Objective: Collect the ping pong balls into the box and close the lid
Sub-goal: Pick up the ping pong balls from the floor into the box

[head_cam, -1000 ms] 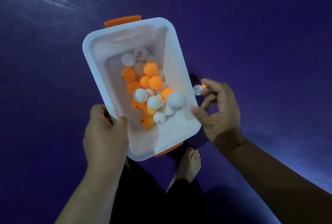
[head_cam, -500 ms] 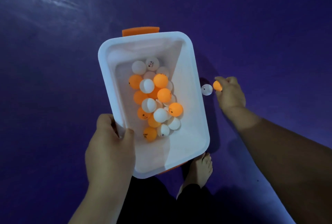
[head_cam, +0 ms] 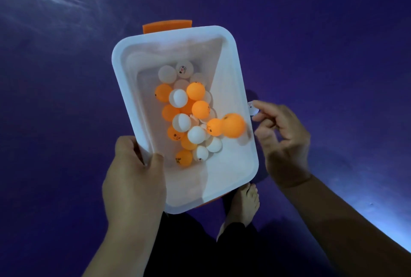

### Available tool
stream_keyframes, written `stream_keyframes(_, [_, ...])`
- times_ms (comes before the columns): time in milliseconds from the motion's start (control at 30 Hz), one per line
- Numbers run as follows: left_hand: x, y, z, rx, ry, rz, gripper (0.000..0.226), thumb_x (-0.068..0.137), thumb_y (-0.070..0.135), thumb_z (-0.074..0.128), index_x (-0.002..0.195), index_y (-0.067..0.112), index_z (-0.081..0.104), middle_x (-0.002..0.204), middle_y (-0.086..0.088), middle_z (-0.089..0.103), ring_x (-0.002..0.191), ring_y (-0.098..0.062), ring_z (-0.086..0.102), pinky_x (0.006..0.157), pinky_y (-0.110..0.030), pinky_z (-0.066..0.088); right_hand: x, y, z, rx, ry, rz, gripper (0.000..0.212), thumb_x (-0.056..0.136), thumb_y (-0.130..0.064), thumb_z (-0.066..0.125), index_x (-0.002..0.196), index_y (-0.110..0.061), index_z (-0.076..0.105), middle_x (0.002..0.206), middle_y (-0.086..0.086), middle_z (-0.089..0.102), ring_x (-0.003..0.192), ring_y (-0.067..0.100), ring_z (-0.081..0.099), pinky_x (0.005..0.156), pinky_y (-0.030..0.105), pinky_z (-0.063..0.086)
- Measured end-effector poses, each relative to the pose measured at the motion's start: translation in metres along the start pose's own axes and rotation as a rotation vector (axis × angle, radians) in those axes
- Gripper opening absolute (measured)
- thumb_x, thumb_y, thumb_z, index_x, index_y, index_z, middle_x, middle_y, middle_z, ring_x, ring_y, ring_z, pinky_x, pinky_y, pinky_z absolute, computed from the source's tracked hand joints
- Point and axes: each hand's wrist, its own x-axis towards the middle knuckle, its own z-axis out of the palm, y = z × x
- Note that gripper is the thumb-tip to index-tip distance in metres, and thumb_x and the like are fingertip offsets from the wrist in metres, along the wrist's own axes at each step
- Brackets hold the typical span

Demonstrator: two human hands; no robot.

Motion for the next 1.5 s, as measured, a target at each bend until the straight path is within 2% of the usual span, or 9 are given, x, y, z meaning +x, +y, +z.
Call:
stream_keyframes(100, [0.002,-0.002,-0.002,-0.012,0.017,0.007,0.016,0.089,0.019,0.058,0.095,0.024,0.043,0.077,0.011,0.055,0.069,-0.003,0.051,0.052,-0.027,0.041,0.009,0.023,0.009,0.082,0.192,0.240,0.022,0.088,-0.031,0.042,0.097,-0.035,0.062,0.090,0.004,0.063,0.073,0.011,0.058,0.067,0.026,0.049])
stream_keyframes(200, [0.003,-0.005,-0.004,-0.035,0.033,-0.004,0.015,0.089,0.020,0.058,0.095,0.023,0.044,0.077,0.011,0.055,0.070,-0.004,0.052,0.052,-0.027,0.040,0.021,0.057,0.021,-0.143,0.183,0.393,0.016,0.091,-0.025,0.050,0.088,-0.035,0.061,0.095,-0.008,0.058,0.080,0.012,0.058,0.076,0.025,0.049])
stream_keyframes(400, [0.006,-0.007,-0.006,-0.055,0.065,-0.011,0.015,0.088,0.018,0.058,0.092,0.023,0.045,0.077,0.010,0.056,0.070,-0.006,0.054,0.053,-0.028,0.043,0.034,0.104,0.041,-0.603,-0.090,0.412,0.035,0.089,-0.027,0.058,0.124,-0.024,0.055,0.120,0.003,0.047,0.091,0.022,0.055,0.072,0.032,0.043])
stream_keyframes(567, [0.006,-0.006,-0.008,-0.061,0.078,0.001,0.015,0.088,0.018,0.058,0.093,0.023,0.045,0.077,0.010,0.056,0.070,-0.005,0.054,0.051,-0.026,0.040,0.038,0.105,0.038,-0.511,-0.066,0.550,0.039,0.087,-0.012,0.059,0.126,-0.015,0.053,0.126,0.014,0.043,0.097,0.033,0.056,0.078,0.032,0.044])
stream_keyframes(800, [0.001,0.012,-0.018,-0.084,0.094,0.029,0.013,0.088,0.019,0.056,0.095,0.020,0.046,0.077,0.007,0.057,0.068,-0.007,0.053,0.052,-0.028,0.039,0.039,-0.008,0.021,0.108,0.301,0.343,0.036,0.077,-0.020,0.071,0.102,-0.038,0.053,0.110,0.000,0.059,0.090,0.015,0.061,0.072,0.019,0.050])
stream_keyframes(933, [-0.010,0.031,-0.032,-0.147,0.088,0.038,0.011,0.088,0.019,0.055,0.093,0.021,0.046,0.075,0.007,0.056,0.066,-0.006,0.052,0.049,-0.026,0.035,0.031,-0.097,-0.005,0.078,0.077,0.022,0.048,0.072,-0.015,0.078,0.106,-0.038,0.052,0.102,-0.013,0.052,0.079,0.000,0.055,0.065,0.010,0.045])
stream_keyframes(1033, [-0.027,0.047,-0.046,-0.219,0.072,0.010,0.010,0.089,0.021,0.054,0.093,0.024,0.046,0.075,0.009,0.056,0.067,-0.006,0.053,0.051,-0.027,0.038,0.038,-0.138,-0.020,0.011,-0.101,0.004,0.049,0.070,-0.019,0.078,0.111,-0.032,0.054,0.099,-0.012,0.051,0.067,0.004,0.051,0.068,0.010,0.044])
stream_keyframes(1333, [-0.096,0.107,-0.162,-0.225,0.066,0.034,0.009,0.088,0.026,0.052,0.085,0.023,0.045,0.072,0.005,0.057,0.063,-0.011,0.053,0.048,-0.028,0.035,0.065,-0.263,-0.087,-0.180,-0.024,-0.017,0.019,0.083,-0.010,0.065,0.093,-0.025,0.066,0.085,-0.015,0.055,0.068,0.006,0.052,0.062,0.010,0.041])
stream_keyframes(1500, [-0.141,0.138,-0.242,-0.250,0.089,0.058,0.007,0.088,0.018,0.052,0.093,0.017,0.048,0.075,0.004,0.057,0.063,-0.012,0.053,0.046,-0.026,0.032,0.067,-0.349,-0.110,-0.363,-0.043,0.049,0.029,0.084,-0.022,0.061,0.112,-0.026,0.056,0.103,-0.013,0.052,0.074,0.008,0.055,0.062,0.021,0.042])
